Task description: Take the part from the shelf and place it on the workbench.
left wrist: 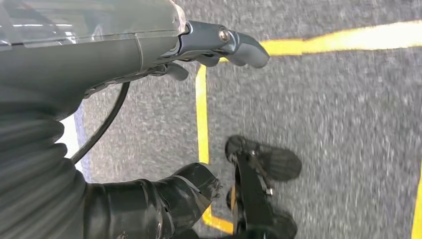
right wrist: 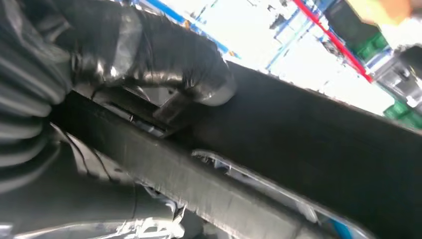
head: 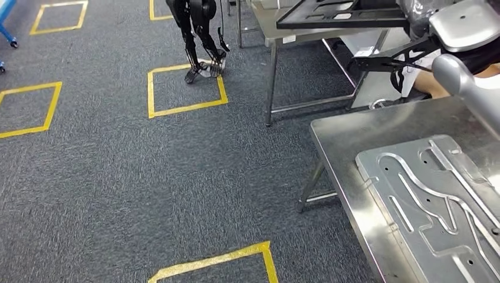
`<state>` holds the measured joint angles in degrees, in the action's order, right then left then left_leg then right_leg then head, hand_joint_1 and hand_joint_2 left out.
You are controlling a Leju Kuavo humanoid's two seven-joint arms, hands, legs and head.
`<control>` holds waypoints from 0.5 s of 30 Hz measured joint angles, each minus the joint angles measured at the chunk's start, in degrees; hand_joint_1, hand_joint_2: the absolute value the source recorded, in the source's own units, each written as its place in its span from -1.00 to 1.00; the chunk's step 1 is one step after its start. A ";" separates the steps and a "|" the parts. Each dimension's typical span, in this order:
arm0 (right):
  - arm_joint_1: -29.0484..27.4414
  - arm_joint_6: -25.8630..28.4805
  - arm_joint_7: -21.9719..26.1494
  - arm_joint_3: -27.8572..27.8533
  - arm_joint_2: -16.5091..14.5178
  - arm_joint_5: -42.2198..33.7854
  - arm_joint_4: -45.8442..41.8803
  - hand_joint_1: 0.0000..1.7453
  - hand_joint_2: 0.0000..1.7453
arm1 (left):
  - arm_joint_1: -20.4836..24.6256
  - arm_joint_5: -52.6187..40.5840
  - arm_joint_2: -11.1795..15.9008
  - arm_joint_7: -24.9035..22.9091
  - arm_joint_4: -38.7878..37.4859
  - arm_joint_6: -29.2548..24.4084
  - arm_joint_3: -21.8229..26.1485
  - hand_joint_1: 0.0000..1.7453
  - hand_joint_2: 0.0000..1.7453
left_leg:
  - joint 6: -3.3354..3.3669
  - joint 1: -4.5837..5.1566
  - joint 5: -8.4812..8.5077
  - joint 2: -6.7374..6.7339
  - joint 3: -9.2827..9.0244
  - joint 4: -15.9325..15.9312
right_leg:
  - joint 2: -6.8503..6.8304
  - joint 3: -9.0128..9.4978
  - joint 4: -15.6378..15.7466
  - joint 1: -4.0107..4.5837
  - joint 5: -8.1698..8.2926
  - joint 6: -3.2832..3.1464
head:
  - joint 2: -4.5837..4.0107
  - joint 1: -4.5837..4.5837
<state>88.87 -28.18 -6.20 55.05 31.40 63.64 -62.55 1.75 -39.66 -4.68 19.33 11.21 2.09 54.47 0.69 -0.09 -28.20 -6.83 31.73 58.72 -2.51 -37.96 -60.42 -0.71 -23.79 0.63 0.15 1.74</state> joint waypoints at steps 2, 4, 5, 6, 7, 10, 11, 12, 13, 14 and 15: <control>-0.20 -0.24 0.27 0.18 0.45 -0.42 -1.07 1.00 1.00 | 0.21 -0.66 -0.10 -0.32 0.00 -0.05 0.04 -1.00 1.00 | -0.51 -0.33 -1.01 1.11 0.15 0.84 | 1.17 0.12 0.31 -0.20 0.12 -0.64 | 0.00 0.02; -0.63 -0.40 0.50 0.37 0.72 -0.84 -2.51 1.00 1.00 | 0.12 -1.07 -0.22 -0.48 -0.01 -0.05 0.04 -1.00 1.00 | -0.77 -0.71 -3.90 4.35 2.23 5.52 | 2.35 0.29 0.62 -0.41 0.25 -1.28 | 0.01 0.04; -0.99 -0.49 0.60 0.48 0.86 -0.97 -3.10 1.00 1.00 | 0.01 -1.18 -0.25 -0.49 -0.01 -0.04 0.05 -1.00 1.00 | -0.78 -0.77 -5.64 5.63 4.08 9.32 | 3.02 0.30 0.63 -0.33 0.26 -1.48 | 0.01 0.03; -1.46 -0.57 0.68 0.61 1.01 -1.09 -3.62 1.00 1.00 | -0.09 -1.22 -0.25 -0.48 -0.01 -0.03 0.08 -1.00 1.00 | -0.77 -0.78 -7.00 6.17 6.02 13.10 | 3.74 0.29 0.61 -0.21 0.25 -1.62 | 0.01 0.03; -1.94 -0.67 0.76 0.75 1.18 -1.23 -4.07 1.00 1.00 | -0.20 -1.29 -0.24 -0.39 0.00 0.06 0.10 -1.00 1.00 | -0.72 -0.75 -7.48 6.39 7.50 15.70 | 4.57 0.29 0.55 -0.10 0.24 -1.65 | 0.01 0.03; -2.67 -1.14 0.99 1.25 1.86 -1.55 -5.36 1.00 1.00 | -0.35 -1.74 -0.23 0.29 0.00 0.62 0.13 -1.00 1.00 | -0.08 -0.69 -2.97 7.29 6.63 11.70 | 7.07 0.28 0.27 0.04 0.22 -1.65 | 0.01 0.03; -2.69 -1.27 1.04 1.39 2.12 -1.64 -5.80 1.00 1.00 | -0.35 -1.94 -0.21 0.55 0.00 0.76 0.14 -1.00 1.00 | 0.22 -0.71 -0.97 8.68 5.16 7.93 | 7.76 0.21 0.19 0.01 0.22 -1.61 | 0.01 0.03; -2.70 -1.39 1.07 1.48 2.37 -1.70 -6.14 1.00 1.00 | -0.34 -2.08 -0.19 0.77 0.00 0.87 0.15 -1.00 1.00 | 0.41 -0.79 0.40 10.06 3.80 4.54 | 8.42 0.07 0.09 0.00 0.26 -1.48 | 0.00 0.02; -2.75 -1.50 1.08 1.54 2.59 -1.75 -6.46 1.00 1.00 | -0.32 -2.19 -0.16 0.90 0.00 0.91 0.16 -1.00 1.00 | 0.51 -0.75 1.05 11.08 2.90 2.38 | 9.08 -0.14 0.09 -0.13 0.38 -1.22 | 0.00 0.01; -2.85 -1.61 1.10 1.57 2.80 -1.79 -6.68 1.00 1.00 | -0.26 -2.27 -0.14 0.95 0.00 0.95 0.16 -1.00 1.00 | 0.60 -0.68 1.08 11.63 2.47 1.39 | 9.75 -0.35 0.18 -0.31 0.56 -0.84 | 0.00 0.03; -2.96 -1.70 1.13 1.59 3.01 -1.81 -6.86 1.00 1.00 | -0.15 -2.35 -0.12 0.93 0.00 0.97 0.16 -1.00 1.00 | 0.69 -0.55 1.13 11.14 2.23 0.94 | 10.53 -0.51 0.38 -0.49 0.81 -0.37 | 0.00 0.04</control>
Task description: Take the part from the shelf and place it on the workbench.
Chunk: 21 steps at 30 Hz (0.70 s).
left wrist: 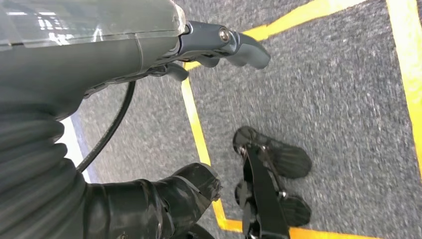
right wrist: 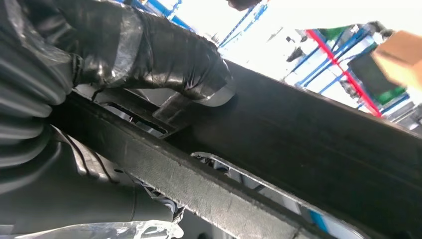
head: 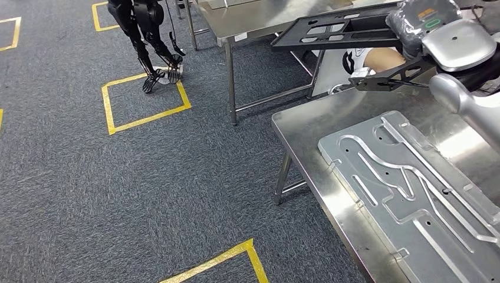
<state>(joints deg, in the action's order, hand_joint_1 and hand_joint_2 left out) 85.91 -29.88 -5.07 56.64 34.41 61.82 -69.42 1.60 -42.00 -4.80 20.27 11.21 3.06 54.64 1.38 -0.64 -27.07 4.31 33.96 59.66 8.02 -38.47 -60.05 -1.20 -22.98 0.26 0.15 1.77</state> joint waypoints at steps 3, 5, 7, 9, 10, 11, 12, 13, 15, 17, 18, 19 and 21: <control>-0.20 -0.10 0.00 0.02 0.74 -0.02 -0.37 1.00 1.00 | 0.22 -0.31 0.04 -0.25 0.00 0.00 0.01 -1.00 1.00 | 0.82 -0.10 1.00 -2.40 -0.79 -1.69 | -1.78 -0.87 -1.05 0.01 -0.77 0.80 | 0.01 -0.07; -0.26 -0.10 0.00 0.07 0.85 -0.02 -0.55 1.00 1.00 | 0.15 -0.49 0.04 -0.42 0.00 0.00 0.01 -1.00 1.00 | 1.20 -0.03 1.37 -3.97 -1.11 -2.39 | -5.71 -3.28 -6.43 0.28 -3.93 1.01 | 0.01 -0.12; -0.66 -0.16 0.08 0.42 0.86 -0.02 -0.65 1.00 1.00 | 0.07 -0.70 0.05 -0.63 0.00 0.00 0.01 -1.00 1.00 | 1.33 0.08 1.31 -5.48 -1.10 -2.40 | -7.29 -6.07 -12.71 0.06 -6.51 1.34 | 0.01 -0.12; -1.11 -0.28 0.17 0.93 0.94 -0.03 -0.66 1.00 1.00 | 0.07 -0.92 0.06 -0.89 0.00 0.00 0.01 -1.00 1.00 | 1.27 0.09 1.09 -6.93 -1.11 -2.25 | -7.86 -5.83 -12.76 -0.26 -5.54 1.60 | 0.00 -0.13; -1.20 -0.33 0.19 1.13 0.97 -0.03 -0.69 1.00 1.00 | 0.07 -1.01 0.05 -0.98 0.00 0.00 0.01 -1.00 1.00 | 1.15 0.09 0.90 -7.60 -1.13 -2.06 | -8.41 -4.10 -9.73 -0.36 -3.89 1.65 | 0.00 -0.14; -1.20 -0.34 0.21 1.26 0.98 -0.03 -0.73 1.00 1.00 | 0.08 -1.07 0.06 -1.04 0.00 0.01 0.02 -1.00 1.00 | 0.94 0.14 0.63 -8.24 -1.13 -1.81 | -9.57 -2.04 -5.91 -0.30 -2.53 1.64 | 0.00 -0.14; -1.16 -0.34 0.22 1.37 0.95 -0.04 -0.82 1.00 1.00 | 0.09 -1.12 0.06 -1.07 0.00 0.01 0.02 -1.00 1.00 | 0.66 0.27 0.30 -8.79 -1.11 -1.46 | -10.44 -0.26 -2.64 -0.10 -1.47 1.45 | 0.00 -0.11; -1.13 -0.34 0.22 1.50 0.92 -0.08 -0.93 1.00 1.00 | 0.12 -1.19 0.06 -1.07 0.00 0.03 0.03 -1.00 1.00 | 0.37 0.40 0.01 -9.26 -1.14 -1.19 | -11.04 0.91 -0.48 0.15 -0.96 1.19 | 0.01 -0.10; -1.14 -0.34 0.22 1.76 0.96 -0.16 -1.07 1.00 1.00 | 0.32 -1.30 0.06 -1.03 0.00 0.13 0.03 -1.00 1.00 | -0.17 0.61 -0.31 -10.14 -1.36 -1.02 | -10.54 1.21 0.19 0.61 -0.97 0.56 | 0.01 -0.07; -1.12 -0.32 0.22 1.89 1.05 -0.20 -1.14 1.00 1.00 | 0.54 -1.43 0.04 -0.98 0.00 0.28 0.03 -1.00 1.00 | -0.78 0.43 -0.94 -9.90 -1.51 -0.69 | -9.41 1.32 0.42 0.40 -0.86 -0.06 | 0.01 -0.07; -1.06 -0.30 0.21 1.90 0.99 -0.21 -1.19 1.00 1.00 | 0.58 -1.51 0.02 -0.96 0.00 0.35 0.03 -1.00 1.00 | -1.05 0.26 -1.86 -8.80 -1.08 0.50 | -8.89 1.44 0.62 0.28 -0.76 -0.42 | 0.01 -0.06; -1.01 -0.29 0.20 1.92 0.87 -0.22 -1.24 1.00 1.00 | 0.57 -1.57 -0.01 -0.95 0.00 0.40 0.03 -1.00 1.00 | -1.25 0.09 -3.36 -7.34 -0.04 2.88 | -8.41 1.57 0.80 0.15 -0.69 -0.78 | 0.01 -0.06; -1.04 -0.29 0.19 2.06 0.64 -0.28 -1.27 1.00 1.00 | 0.46 -1.62 -0.03 -0.92 0.00 0.44 0.03 -1.00 1.00 | -1.41 -0.07 -6.86 -5.13 3.46 10.27 | -7.39 1.58 0.84 0.35 -0.69 -1.21 | 0.01 -0.05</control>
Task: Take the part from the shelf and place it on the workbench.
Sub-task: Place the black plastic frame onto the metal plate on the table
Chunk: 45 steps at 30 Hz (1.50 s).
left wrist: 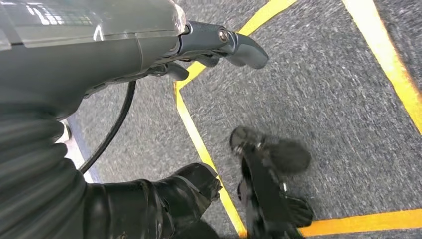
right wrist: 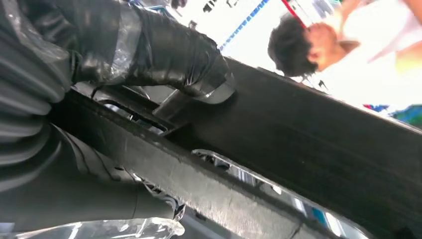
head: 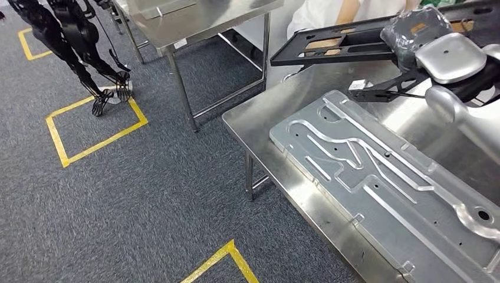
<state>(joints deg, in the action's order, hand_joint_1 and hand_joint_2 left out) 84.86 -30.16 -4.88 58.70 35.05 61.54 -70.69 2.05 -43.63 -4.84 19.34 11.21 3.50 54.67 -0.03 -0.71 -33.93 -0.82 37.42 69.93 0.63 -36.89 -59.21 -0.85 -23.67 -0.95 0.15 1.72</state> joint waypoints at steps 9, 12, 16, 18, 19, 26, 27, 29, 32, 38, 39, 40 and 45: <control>-0.23 -0.02 0.05 1.02 -0.25 -0.32 0.11 1.00 1.00 | -0.22 -0.23 0.14 0.01 0.00 -0.07 0.03 -1.00 1.00 | 1.17 0.12 7.11 3.86 -3.56 -10.49 | 5.45 -0.57 -0.52 0.03 0.24 0.82 | -0.01 -0.02; -0.43 -0.08 0.35 1.18 0.08 -0.36 0.31 1.00 1.00 | 0.03 -0.56 0.14 -0.01 0.00 -0.14 0.04 -1.00 1.00 | 2.11 0.12 7.94 2.56 -3.99 -11.71 | 5.08 -1.08 -0.91 -0.10 -0.14 1.72 | 0.00 -0.05; -0.78 -0.02 0.54 1.56 0.20 -0.34 0.42 1.00 1.00 | -0.08 -0.92 0.11 -0.04 0.00 -0.10 0.04 -1.00 1.00 | 2.86 0.12 8.49 1.30 -4.18 -12.43 | 0.27 -6.14 -12.72 -0.07 -6.42 2.27 | 0.00 -0.07; -1.24 -0.04 0.57 2.02 0.19 -0.34 0.50 1.00 1.00 | -0.12 -1.07 0.11 -0.04 0.00 -0.06 0.04 -1.00 1.00 | 2.81 0.11 8.36 0.95 -4.16 -12.27 | -0.25 -7.01 -15.05 -0.39 -6.41 2.54 | 0.00 -0.08; -1.35 -0.04 0.58 2.19 0.19 -0.34 0.53 1.00 1.00 | -0.12 -1.13 0.10 -0.04 0.00 -0.04 0.04 -1.00 1.00 | 2.72 0.10 8.24 0.81 -4.16 -12.12 | -0.39 -5.91 -13.02 -0.55 -4.99 2.64 | 0.00 -0.08; -1.50 -0.15 0.67 2.40 0.09 -0.81 0.53 1.00 1.00 | -0.04 -1.56 0.09 0.13 -0.01 0.24 0.08 -1.00 1.00 | 1.09 0.35 7.18 0.30 -3.90 -11.00 | -0.70 0.53 -0.52 -0.07 -0.97 1.46 | -0.01 -0.04; -1.62 -0.12 0.65 2.42 0.05 -0.91 0.52 1.00 1.00 | -0.04 -1.66 0.05 0.15 -0.01 0.27 0.10 -1.00 1.00 | 0.81 0.28 6.65 0.30 -3.67 -10.40 | -0.65 0.66 -0.33 -0.16 -0.89 1.09 | -0.01 -0.03; -1.94 0.05 0.53 2.42 -0.02 -1.20 0.50 1.00 1.00 | -0.02 -1.78 -0.04 0.17 -0.02 0.27 0.16 -1.00 1.00 | 0.39 0.13 3.99 0.38 -1.66 -6.01 | -0.64 0.91 0.03 -0.30 -0.76 0.37 | 0.00 -0.01; -3.36 0.54 0.10 2.40 -0.01 -1.88 0.50 1.00 1.00 | -0.09 -1.86 -0.08 0.17 -0.02 0.06 0.54 -1.00 1.00 | 0.11 0.07 0.00 0.42 3.47 4.35 | -0.47 0.98 0.04 -0.03 -0.83 -0.03 | -0.01 -0.01; -7.21 2.10 -0.25 1.22 1.64 -2.71 0.16 1.00 1.00 | -0.17 -1.82 -0.07 0.16 -0.02 -0.07 1.58 -1.00 1.00 | 0.97 0.22 7.83 0.77 -2.24 -9.33 | 0.20 0.92 -0.45 0.28 -1.09 0.58 | -0.01 -0.05; -7.56 2.22 -0.26 1.05 2.03 -2.71 0.10 1.00 1.00 | -0.14 -1.78 -0.07 0.17 -0.01 -0.07 1.70 -1.00 1.00 | 1.11 0.31 7.90 0.86 -2.58 -10.24 | 0.20 0.79 -0.47 0.37 -1.04 0.84 | -0.01 -0.05; -7.91 2.31 -0.27 0.91 2.38 -2.71 0.07 1.00 1.00 | -0.10 -1.74 -0.07 0.19 -0.01 -0.07 1.84 -1.00 1.00 | 1.26 0.41 7.97 0.88 -2.64 -10.44 | 0.21 0.73 -0.43 0.38 -0.93 1.12 | 0.00 -0.06; -9.53 2.83 -0.37 -0.24 3.33 -2.71 0.01 1.00 1.00 | -0.06 -1.67 -0.19 0.70 0.00 0.31 2.64 -1.00 1.00 | 2.80 0.29 8.98 0.51 -2.99 -11.77 | -0.02 -2.30 -7.56 0.07 -5.60 2.24 | 0.00 -0.09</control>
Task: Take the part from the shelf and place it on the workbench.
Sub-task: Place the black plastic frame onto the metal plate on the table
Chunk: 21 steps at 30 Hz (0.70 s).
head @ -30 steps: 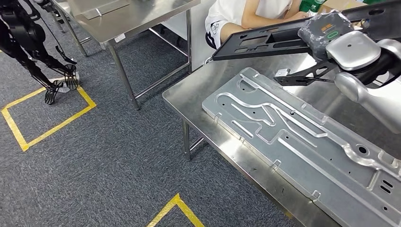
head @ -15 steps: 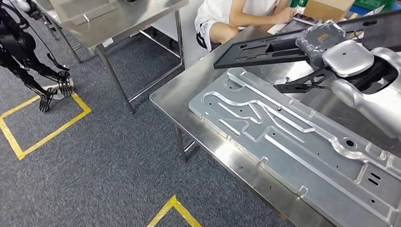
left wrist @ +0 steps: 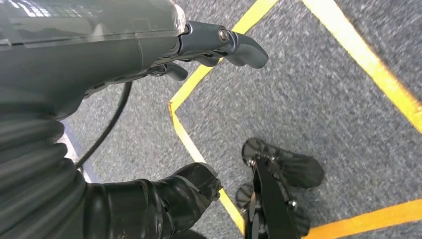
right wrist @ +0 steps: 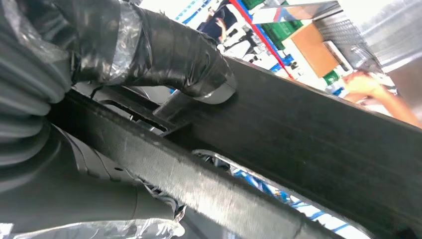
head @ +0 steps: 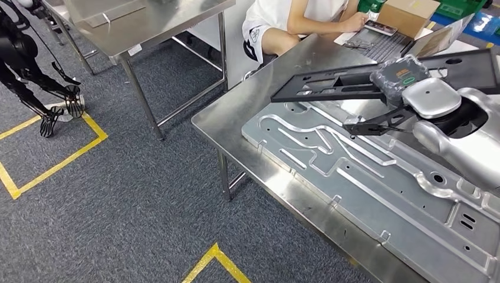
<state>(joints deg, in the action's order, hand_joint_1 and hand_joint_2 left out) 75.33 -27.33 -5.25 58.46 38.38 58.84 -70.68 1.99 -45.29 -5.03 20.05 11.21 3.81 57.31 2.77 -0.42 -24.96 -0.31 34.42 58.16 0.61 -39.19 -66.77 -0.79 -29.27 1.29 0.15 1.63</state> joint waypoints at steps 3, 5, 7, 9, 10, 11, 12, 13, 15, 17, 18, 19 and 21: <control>-1.91 0.47 -0.01 -0.43 0.41 -0.05 0.02 1.00 1.00 | 0.02 -0.12 0.00 0.16 0.00 0.16 0.44 -1.00 1.00 | 0.17 0.08 -0.03 -0.01 0.05 0.12 | -0.08 -3.35 -7.80 -0.07 -2.65 0.28 | -0.01 0.00; -3.32 0.72 0.09 -0.59 0.86 -0.08 0.00 1.00 1.00 | 0.03 -0.21 -0.01 0.17 0.00 0.11 0.68 -1.00 1.00 | 0.12 0.08 -0.11 0.03 0.02 0.31 | -0.27 -1.25 -3.78 -0.12 0.22 0.18 | -0.01 0.00; -4.23 1.05 0.14 -1.12 1.32 -0.09 -0.06 1.00 1.00 | 0.02 -0.37 -0.04 0.17 0.00 -0.07 0.92 -1.00 1.00 | -0.11 0.20 -0.27 0.06 0.12 0.59 | -0.57 2.47 3.86 0.07 3.18 -0.17 | 0.00 0.00; -4.81 1.40 0.13 -1.96 1.66 -0.09 -0.15 1.00 1.00 | 0.02 -0.57 -0.07 0.17 0.00 -0.24 1.15 -1.00 1.00 | -0.48 0.36 -0.35 0.04 0.32 0.75 | -0.62 4.05 7.35 0.42 3.88 -0.53 | 0.00 0.01; -5.07 1.51 0.12 -2.38 1.81 -0.09 -0.21 1.00 1.00 | 0.03 -0.65 -0.07 0.17 0.00 -0.28 1.24 -1.00 1.00 | -0.73 0.42 -0.32 0.01 0.35 0.73 | -0.54 4.09 7.48 0.59 3.91 -0.70 | 0.00 0.02; -5.33 1.56 0.11 -2.76 1.97 -0.09 -0.30 1.00 1.00 | 0.05 -0.72 -0.07 0.17 0.00 -0.31 1.29 -1.00 1.00 | -1.00 0.43 -0.36 -0.02 0.35 0.70 | -0.46 4.12 7.60 0.45 4.01 -0.98 | 0.00 0.04; -5.57 1.58 0.09 -3.13 2.10 -0.09 -0.37 1.00 1.00 | 0.05 -0.75 -0.07 0.17 0.00 -0.33 1.33 -1.00 1.00 | -1.29 0.40 -0.65 0.00 0.42 0.98 | -0.43 4.22 7.82 0.33 4.14 -1.28 | -0.01 0.04; -5.77 1.62 0.05 -3.54 2.19 -0.09 -0.45 1.00 1.00 | 0.05 -0.77 -0.09 0.17 -0.01 -0.35 1.37 -1.00 1.00 | -1.60 0.37 -1.44 0.02 0.85 2.02 | -0.44 4.33 8.04 0.18 4.28 -1.67 | -0.01 0.07; -6.12 1.69 -0.03 -4.32 2.27 -0.09 -0.59 1.00 1.00 | 0.04 -0.80 -0.14 0.17 -0.01 -0.38 1.45 -1.00 1.00 | -2.06 0.24 -4.60 0.10 3.22 7.37 | -0.50 4.45 8.25 0.06 4.42 -2.20 | -0.01 0.09; -6.60 1.72 -0.06 -4.80 2.32 -0.09 -0.72 1.00 1.00 | 0.04 -0.81 -0.15 0.17 -0.01 -0.42 1.57 -1.00 1.00 | -2.34 0.18 -7.72 0.09 6.61 14.71 | -0.50 4.39 8.14 0.12 4.40 -2.39 | -0.01 0.09; -6.92 1.72 -0.06 -4.93 2.37 -0.09 -0.78 1.00 1.00 | 0.04 -0.84 -0.15 0.17 0.00 -0.46 1.63 -1.00 1.00 | -2.42 0.16 -8.04 0.09 7.54 16.68 | -0.47 4.37 8.07 0.13 4.38 -2.40 | -0.01 0.09; -7.29 1.71 -0.06 -5.08 2.43 -0.09 -0.87 1.00 1.00 | 0.03 -0.86 -0.15 0.17 0.00 -0.51 1.68 -1.00 1.00 | -2.43 0.12 -7.25 0.09 7.46 16.47 | -0.43 4.36 8.00 0.13 4.36 -2.39 | -0.01 0.09; -7.97 1.73 -0.06 -5.63 2.67 -0.09 -1.14 1.00 1.00 | 0.02 -0.91 -0.15 0.19 0.01 -0.64 1.83 -1.00 1.00 | -2.27 0.01 -3.50 0.10 4.31 9.95 | -0.33 4.35 7.79 0.10 4.24 -2.21 | -0.01 0.09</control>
<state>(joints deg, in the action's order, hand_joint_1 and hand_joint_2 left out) 67.36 -25.60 -5.31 52.83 41.05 58.75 -71.82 2.02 -46.21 -5.18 20.23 11.21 3.16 59.14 0.50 -0.41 -28.45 -0.20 38.73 68.11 0.28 -34.84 -58.98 -0.69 -25.03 -0.92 0.15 1.73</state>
